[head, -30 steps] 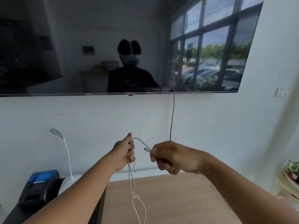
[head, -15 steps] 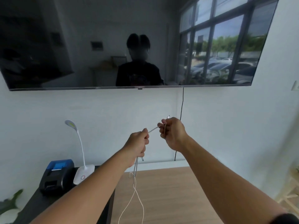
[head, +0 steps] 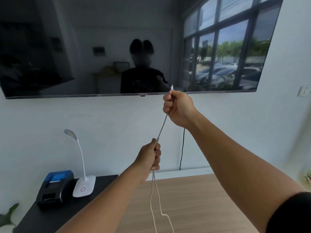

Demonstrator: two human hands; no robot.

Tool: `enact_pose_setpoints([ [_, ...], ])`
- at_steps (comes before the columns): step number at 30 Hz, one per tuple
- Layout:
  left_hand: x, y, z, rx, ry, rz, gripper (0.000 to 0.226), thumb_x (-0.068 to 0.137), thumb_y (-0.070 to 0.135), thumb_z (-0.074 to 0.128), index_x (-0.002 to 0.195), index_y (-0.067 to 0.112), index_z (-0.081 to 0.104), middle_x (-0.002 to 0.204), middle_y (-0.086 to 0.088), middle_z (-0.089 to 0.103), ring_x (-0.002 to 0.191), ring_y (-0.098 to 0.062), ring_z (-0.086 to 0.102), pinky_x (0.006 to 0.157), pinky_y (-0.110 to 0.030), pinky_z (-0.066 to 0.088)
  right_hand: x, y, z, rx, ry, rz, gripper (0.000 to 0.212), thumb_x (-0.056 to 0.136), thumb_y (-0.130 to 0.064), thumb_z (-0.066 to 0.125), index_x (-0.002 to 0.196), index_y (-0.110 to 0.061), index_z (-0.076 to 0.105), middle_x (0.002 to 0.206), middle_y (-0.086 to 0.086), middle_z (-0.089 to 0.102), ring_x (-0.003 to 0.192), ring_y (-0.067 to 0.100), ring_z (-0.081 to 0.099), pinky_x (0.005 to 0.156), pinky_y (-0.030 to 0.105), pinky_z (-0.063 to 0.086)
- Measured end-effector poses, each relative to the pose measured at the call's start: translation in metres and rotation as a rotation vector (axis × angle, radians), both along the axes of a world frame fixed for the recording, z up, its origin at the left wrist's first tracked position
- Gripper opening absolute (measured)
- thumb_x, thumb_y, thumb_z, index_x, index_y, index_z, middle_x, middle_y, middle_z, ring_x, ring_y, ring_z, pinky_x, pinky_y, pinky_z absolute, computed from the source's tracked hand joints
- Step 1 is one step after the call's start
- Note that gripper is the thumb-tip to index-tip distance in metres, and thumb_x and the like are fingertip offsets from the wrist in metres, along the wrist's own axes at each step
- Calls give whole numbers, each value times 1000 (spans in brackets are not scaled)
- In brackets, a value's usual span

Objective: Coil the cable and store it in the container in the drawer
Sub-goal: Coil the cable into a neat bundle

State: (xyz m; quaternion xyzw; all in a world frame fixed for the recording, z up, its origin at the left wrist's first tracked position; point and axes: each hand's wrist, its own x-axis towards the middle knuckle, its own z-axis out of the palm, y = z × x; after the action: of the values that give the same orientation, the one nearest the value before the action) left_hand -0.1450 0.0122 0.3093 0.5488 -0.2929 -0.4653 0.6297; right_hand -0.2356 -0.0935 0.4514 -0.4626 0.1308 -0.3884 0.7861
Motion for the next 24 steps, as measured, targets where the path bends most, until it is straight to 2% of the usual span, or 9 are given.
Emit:
enact_pose_setpoints([
  [2, 1, -2, 4, 8, -2, 2, 47, 104, 45, 39, 62, 26, 32, 58, 4, 22, 49, -15, 12, 46, -27, 13, -11, 13, 4, -91, 14, 81, 32, 105, -10, 31, 79, -19, 47, 58, -6, 39, 43, 7, 27, 40, 20, 22],
  [4, 7, -4, 10, -2, 2, 18, 48, 103, 44, 44, 61, 27, 31, 55, 5, 21, 47, -14, 14, 45, -26, 14, -23, 33, -2, -211, 86, 209, 31, 105, -12, 34, 79, -20, 48, 56, -10, 32, 42, 4, 22, 38, 18, 17],
  [8, 31, -11, 38, 4, -129, -22, 42, 103, 37, 46, 65, 21, 45, 55, 0, 32, 46, -15, 26, 45, -26, 23, -40, 72, -49, -565, 413, 419, 29, 105, -25, 40, 78, -15, 44, 56, -9, 27, 46, 6, 20, 39, 17, 20],
  [10, 40, -11, 50, 94, -267, -81, 47, 101, 42, 51, 58, 22, 48, 50, 3, 35, 41, -15, 30, 41, -23, 30, -44, 77, -73, -739, 600, 418, 33, 109, -25, 40, 77, -15, 40, 59, -6, 31, 50, 9, 24, 45, 18, 25],
  [12, 45, -9, 58, 187, -438, -127, 43, 100, 46, 51, 63, 24, 44, 49, 8, 31, 40, -14, 24, 42, -22, 29, -47, 72, -91, -806, 752, 350, 33, 109, -23, 41, 78, -15, 43, 60, -5, 40, 55, 13, 32, 53, 22, 32],
  [15, 49, -6, 60, 263, -621, -146, 41, 100, 50, 45, 70, 22, 41, 50, 10, 30, 45, -15, 20, 44, -24, 27, -47, 54, -111, -826, 891, 254, 23, 107, -27, 44, 90, -15, 54, 68, -4, 52, 67, 20, 42, 68, 31, 39],
  [18, 49, -4, 61, 256, -658, -101, 41, 101, 49, 40, 71, 22, 40, 50, 11, 30, 46, -15, 19, 43, -24, 22, -43, 31, -125, -764, 943, 210, 25, 106, -36, 46, 98, -13, 51, 81, 6, 53, 74, 22, 44, 74, 35, 39],
  [21, 44, 1, 62, 222, -647, -51, 38, 101, 46, 39, 72, 21, 40, 52, 10, 29, 47, -15, 17, 45, -24, 16, -40, 5, -132, -652, 952, 163, 33, 107, -47, 41, 95, -17, 48, 81, 1, 54, 63, 13, 44, 62, 25, 38],
  [24, 38, 7, 55, 168, -613, -26, 39, 102, 45, 39, 71, 23, 37, 56, 8, 27, 46, -14, 17, 45, -24, 14, -38, -25, -128, -337, 726, -8, 42, 109, -52, 32, 91, -18, 49, 78, 1, 54, 59, 14, 43, 54, 28, 30],
])
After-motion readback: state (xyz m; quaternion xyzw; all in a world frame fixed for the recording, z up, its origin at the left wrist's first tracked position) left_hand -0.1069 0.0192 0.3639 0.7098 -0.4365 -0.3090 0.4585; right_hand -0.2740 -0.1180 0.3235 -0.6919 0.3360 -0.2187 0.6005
